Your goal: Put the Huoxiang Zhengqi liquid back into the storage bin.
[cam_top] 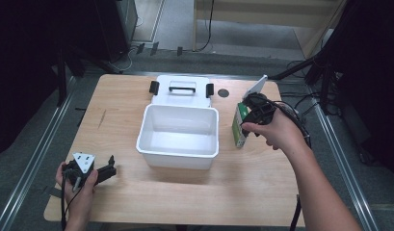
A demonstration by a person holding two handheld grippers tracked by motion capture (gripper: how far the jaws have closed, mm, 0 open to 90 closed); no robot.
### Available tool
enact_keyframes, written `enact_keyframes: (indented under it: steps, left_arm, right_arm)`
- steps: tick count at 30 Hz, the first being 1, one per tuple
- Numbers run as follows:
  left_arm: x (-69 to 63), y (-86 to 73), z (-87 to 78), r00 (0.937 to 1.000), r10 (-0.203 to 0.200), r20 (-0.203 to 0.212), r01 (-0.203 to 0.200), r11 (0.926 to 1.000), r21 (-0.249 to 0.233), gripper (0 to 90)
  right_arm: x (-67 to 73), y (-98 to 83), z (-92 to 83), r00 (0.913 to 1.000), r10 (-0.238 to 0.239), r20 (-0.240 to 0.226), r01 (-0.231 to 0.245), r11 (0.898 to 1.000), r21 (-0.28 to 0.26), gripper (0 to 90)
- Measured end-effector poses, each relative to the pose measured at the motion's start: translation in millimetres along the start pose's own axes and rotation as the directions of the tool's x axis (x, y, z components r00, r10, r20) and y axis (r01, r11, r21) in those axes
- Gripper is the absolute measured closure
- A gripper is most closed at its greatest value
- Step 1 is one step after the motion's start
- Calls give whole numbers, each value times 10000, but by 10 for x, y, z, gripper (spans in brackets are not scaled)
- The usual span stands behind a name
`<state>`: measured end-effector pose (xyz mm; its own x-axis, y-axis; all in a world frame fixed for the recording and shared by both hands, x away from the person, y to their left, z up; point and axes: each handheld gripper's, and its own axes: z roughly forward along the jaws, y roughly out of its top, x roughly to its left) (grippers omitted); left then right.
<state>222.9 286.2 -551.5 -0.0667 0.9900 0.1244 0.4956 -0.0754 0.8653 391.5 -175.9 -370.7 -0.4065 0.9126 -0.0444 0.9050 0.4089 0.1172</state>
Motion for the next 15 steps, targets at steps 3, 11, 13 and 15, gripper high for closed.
enact_keyframes:
  steps: [3,11,13,15]
  left_arm:
    - [-3,2,3,10000,50,-19,-50,10000,28,0]
    - [-16,3,6,9999,129,-65,-128,9999,54,0]
    - [-15,4,8,9998,185,-73,-184,9998,60,0]
    - [-17,4,8,9997,219,-92,-219,9997,81,0]
  right_arm:
    - [-27,152,21,9990,378,251,-382,9992,152,456]
    - [-11,387,127,9983,519,248,-533,9968,600,462]
    - [-14,433,149,9979,616,195,-627,9958,667,470]
    - [-27,482,179,9972,714,235,-729,9945,751,490]
